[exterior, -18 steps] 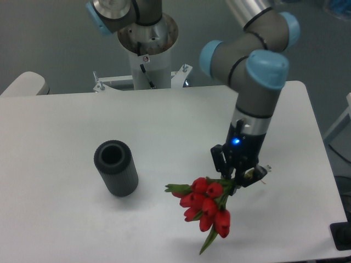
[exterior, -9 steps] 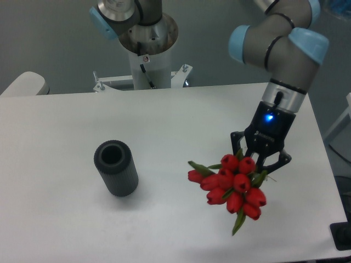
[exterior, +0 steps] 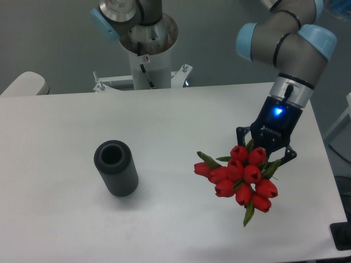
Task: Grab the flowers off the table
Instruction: 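Lift the gripped tulip bunch up off the table, blooms hanging down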
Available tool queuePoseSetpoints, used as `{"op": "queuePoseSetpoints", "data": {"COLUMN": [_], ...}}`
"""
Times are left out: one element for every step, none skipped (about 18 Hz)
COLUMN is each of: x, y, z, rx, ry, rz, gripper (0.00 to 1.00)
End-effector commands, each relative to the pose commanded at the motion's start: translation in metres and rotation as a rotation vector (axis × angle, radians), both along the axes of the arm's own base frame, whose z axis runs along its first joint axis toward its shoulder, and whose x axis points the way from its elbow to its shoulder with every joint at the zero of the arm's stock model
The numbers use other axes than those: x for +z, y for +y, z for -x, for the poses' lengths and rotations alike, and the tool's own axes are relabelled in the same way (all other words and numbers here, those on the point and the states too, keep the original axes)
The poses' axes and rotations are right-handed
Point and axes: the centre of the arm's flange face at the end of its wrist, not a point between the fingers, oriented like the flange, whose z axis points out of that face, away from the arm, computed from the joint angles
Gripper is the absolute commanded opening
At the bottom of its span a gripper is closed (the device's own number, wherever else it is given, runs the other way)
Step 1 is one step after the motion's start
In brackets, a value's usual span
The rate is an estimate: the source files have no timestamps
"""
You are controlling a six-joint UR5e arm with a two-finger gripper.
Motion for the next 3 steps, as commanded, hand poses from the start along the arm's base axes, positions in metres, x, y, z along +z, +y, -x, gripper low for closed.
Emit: {"op": "queuePoseSetpoints", "data": {"x": [0.0,0.0,0.0], "y": [0.0,0.0,0.0], "z": [0.0,0.0,0.0], "rx": [0.0,0.0,0.001], "ry": [0.0,0.0,-0.001], "rz": [0.0,0.0,0.0], "gripper": [0.24,0.24,0.24]}}
